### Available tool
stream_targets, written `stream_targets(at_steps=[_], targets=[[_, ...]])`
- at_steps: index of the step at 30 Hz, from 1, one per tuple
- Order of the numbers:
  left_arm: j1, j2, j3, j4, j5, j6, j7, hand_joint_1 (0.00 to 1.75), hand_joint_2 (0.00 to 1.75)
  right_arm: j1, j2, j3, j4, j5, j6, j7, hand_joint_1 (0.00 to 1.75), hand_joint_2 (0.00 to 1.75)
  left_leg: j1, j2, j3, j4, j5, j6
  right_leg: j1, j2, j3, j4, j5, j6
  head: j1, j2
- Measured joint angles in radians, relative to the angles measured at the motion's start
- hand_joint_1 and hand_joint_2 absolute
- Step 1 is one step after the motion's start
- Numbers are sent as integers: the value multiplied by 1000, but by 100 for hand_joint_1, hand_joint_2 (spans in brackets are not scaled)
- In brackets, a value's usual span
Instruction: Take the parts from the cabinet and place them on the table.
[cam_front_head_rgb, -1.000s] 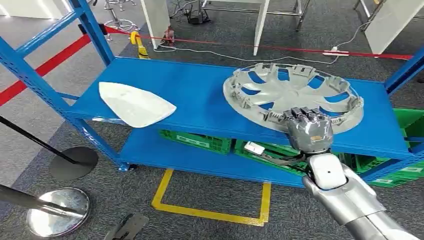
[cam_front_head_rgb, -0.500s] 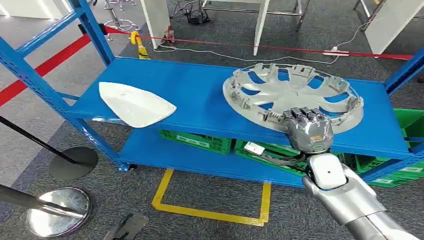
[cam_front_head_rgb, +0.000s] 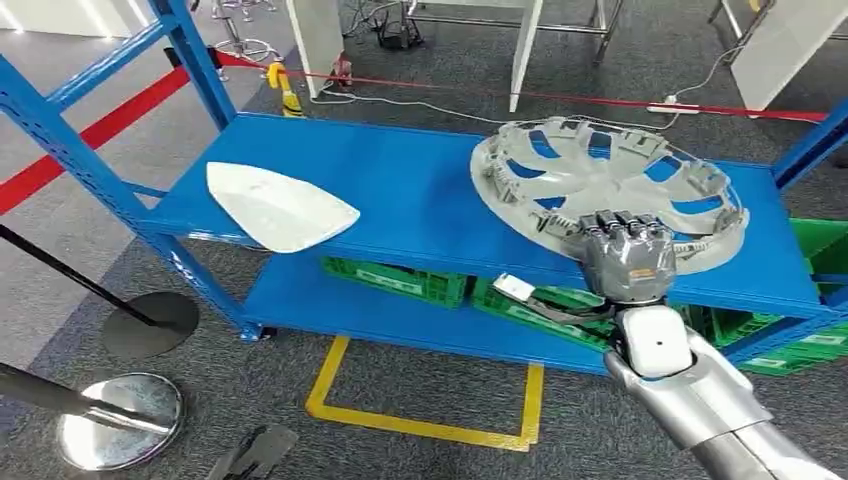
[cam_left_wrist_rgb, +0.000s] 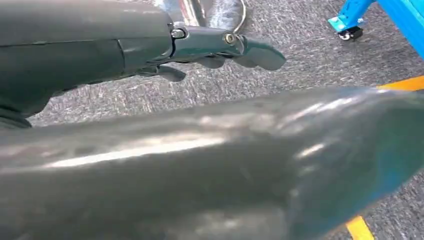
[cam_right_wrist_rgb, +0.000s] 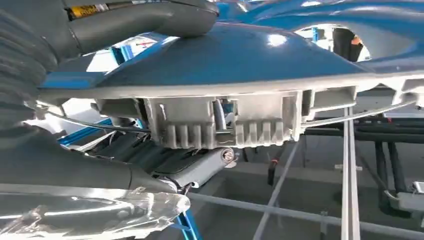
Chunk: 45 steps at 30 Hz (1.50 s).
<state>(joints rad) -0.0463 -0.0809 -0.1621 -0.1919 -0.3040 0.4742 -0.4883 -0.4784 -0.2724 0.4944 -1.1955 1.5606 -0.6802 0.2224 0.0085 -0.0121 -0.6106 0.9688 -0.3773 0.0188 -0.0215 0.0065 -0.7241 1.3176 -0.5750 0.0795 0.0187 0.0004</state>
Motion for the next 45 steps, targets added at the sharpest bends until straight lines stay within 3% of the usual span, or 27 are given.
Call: stream_targets(at_steps=[1, 3, 4, 5, 9, 11, 13, 15, 16, 18, 19, 20, 21, 24, 25, 26, 29, 31, 33, 34, 36, 39, 40, 41, 43, 44, 45], targets=[[0, 0, 0, 0, 0, 0, 0, 0, 0, 0, -4, 5, 0, 0, 0, 2, 175, 175, 3, -1, -3, 1, 3, -4, -2, -1, 30, -47, 32, 2, 0, 0], [0, -1, 0, 0, 0, -2, 0, 0, 0, -2, -6, 11, -1, 0, 0, 4, 175, 175, 11, -2, -9, 10, 5, -15, -9, -2, 138, -237, 111, 11, 0, 0], [0, 0, 0, 0, 0, -2, 0, 0, 0, -4, -6, 14, -1, 0, 0, 5, 175, 175, 11, -3, -14, 15, 5, -25, -8, 1, 169, -296, 86, 20, 0, 0], [-2, 2, 0, 0, 0, -1, 0, 0, 0, -5, -6, 18, -2, 0, 0, 5, 175, 175, 8, -3, -23, 20, 7, -33, -1, 13, 174, -286, 105, 1, 1, 0], [3, 3, 0, 0, 0, 1, -2, 0, 0, -3, -10, 26, -3, 0, 0, 8, 175, 175, 9, -6, -40, 26, 26, -51, -5, 11, 137, -271, 113, -29, -3, 0], [3, 3, 0, 0, -2, 2, -3, 0, 0, 0, -10, 28, -4, 0, 0, -4, 175, 175, 9, -1, -71, 93, -56, -60, -5, 9, 120, -271, 127, -52, -7, 0], [2, 2, 0, 0, -2, 3, -3, 0, 0, 6, -10, 28, -4, 0, 0, -10, 175, 175, 9, -1, -130, 267, -160, -65, -1, 5, 97, -271, 144, -60, -10, 0], [3, 2, 0, 0, -3, 3, -4, 0, 0, 14, -10, 28, -4, 0, 0, -10, 175, 175, 7, -1, -143, 349, -188, -60, 4, 1, 77, -271, 159, -61, -10, 0], [3, 2, 0, 0, -3, 3, -4, 0, 0, 17, -10, 28, -4, 0, 0, -10, 175, 175, 6, -1, -118, 329, -167, -55, 7, 1, 67, -271, 167, -61, -11, 0], [1, 2, 0, 0, -4, 3, -4, 0, 0, 17, -10, 28, -4, 0, 0, -10, 175, 175, 0, -1, -20, 198, -107, -39, 12, 2, 48, -271, 184, -60, -10, 0], [-1, 2, 0, 0, -4, 4, -4, 0, 0, 17, -10, 27, -5, 0, 0, -11, 175, 175, -7, -1, 54, 97, -97, -26, 10, 2, 42, -271, 193, -59, -11, 0], [-5, 4, 0, 0, -5, 4, -4, 0, 0, 17, -10, 25, -7, 0, 0, -12, 175, 175, -12, 0, 91, 34, -124, -20, 16, 2, 35, -271, 200, -52, -10, 0], [-7, 3, 0, 0, -5, 4, -5, 0, 0, 17, -10, 23, -6, 0, 0, -16, 175, 175, -14, 0, 83, 35, -112, -29, 12, 0, 35, -277, 210, -46, -8, 0], [-2, 2, 0, 0, -5, 6, -5, 0, 0, 19, -11, 22, -6, 0, 0, -32, 175, 175, -17, 0, 68, 15, -84, -11, 8, 1, 33, -301, 244, -23, -16, 0], [-2, 1, 0, 0, -6, 6, -5, 0, 0, 22, -13, 18, -6, 0, 0, -37, 175, 175, -12, 2, 62, 10, -69, -7, 7, 1, 25, -295, 224, -21, -15, 0], [-2, 3, 1, 0, -6, 8, -5, 0, 0, 25, -13, 12, -6, 0, 0, -45, 175, 175, -11, 3, 51, 9, -58, 1, 8, 0, 9, -258, 164, -18, -12, 0], [-2, 0, 1, 0, -8, 8, -5, 0, 0, 25, -13, 5, -6, 0, 0, -65, 175, 175, -13, 2, 15, 10, -28, 6, 10, 0, -36, -38, 13, -10, -13, 0], [-1, -1, 1, 0, -10, 8, -5, 0, 0, 28, -13, 0, -6, 0, 0, -82, 175, 175, -13, 2, -11, 11, -8, 5, 10, 0, -23, 17, 29, -8, -13, 0], [-2, -1, 1, 0, -11, 9, -5, 0, 0, 29, -13, -4, -6, 0, 0, -90, 175, 175, -13, 2, -39, 13, 13, 1, 10, -1, 67, -79, 101, -10, -13, 0], [-2, -2, 1, 0, -12, 8, -5, 0, 0, 29, -13, -5, -6, 0, 0, -91, 175, 175, -13, 1, -50, 16, 22, -4, 10, -1, 137, -169, 111, -11, -13, 0], [-2, -2, 1, 0, -13, 9, -5, 0, 0, 25, -11, -13, -8, 0, 0, -92, 175, 175, -18, 0, -64, 24, 36, -14, 13, 4, 229, -315, 50, -20, -15, 0], [1, -1, 1, 0, -15, 10, -5, 0, 0, 27, -11, -17, -6, 0, 0, -93, 175, 175, -18, -3, -72, 16, 69, -31, 16, 3, 198, -297, 71, -44, -15, 0], [4, 1, 1, 0, -15, 10, -5, 0, 0, 25, -10, -18, -5, 0, 0, -93, 175, 175, -15, -2, -79, 19, 55, -39, 9, -1, 192, -299, 84, -56, -13, 0], [5, 0, 1, 0, -15, 10, -5, 0, 0, 25, -10, -20, -5, 0, 0, -93, 175, 175, -15, 0, -93, 44, 6, -46, 9, -2, 181, -299, 95, -65, -19, 0], [4, 0, 1, 0, -15, 10, -5, 0, 0, 26, -9, -20, -6, 0, 0, -95, 175, 175, -9, 0, -133, 186, -114, -56, 9, -2, 153, -299, 117, -70, -24, 0], [2, 0, 1, 0, -16, 10, -5, 0, 0, 28, -8, -20, -5, 0, 0, -102, 175, 175, -7, 0, -154, 272, -155, -59, 9, -3, 137, -298, 129, -70, -24, 0], [2, -1, 1, 0, -18, 10, -5, 0, 0, 30, -8, -21, -5, -2, 0, -109, 175, 175, -6, 0, -161, 324, -164, -61, 9, -4, 125, -298, 139, -69, -24, 0]])
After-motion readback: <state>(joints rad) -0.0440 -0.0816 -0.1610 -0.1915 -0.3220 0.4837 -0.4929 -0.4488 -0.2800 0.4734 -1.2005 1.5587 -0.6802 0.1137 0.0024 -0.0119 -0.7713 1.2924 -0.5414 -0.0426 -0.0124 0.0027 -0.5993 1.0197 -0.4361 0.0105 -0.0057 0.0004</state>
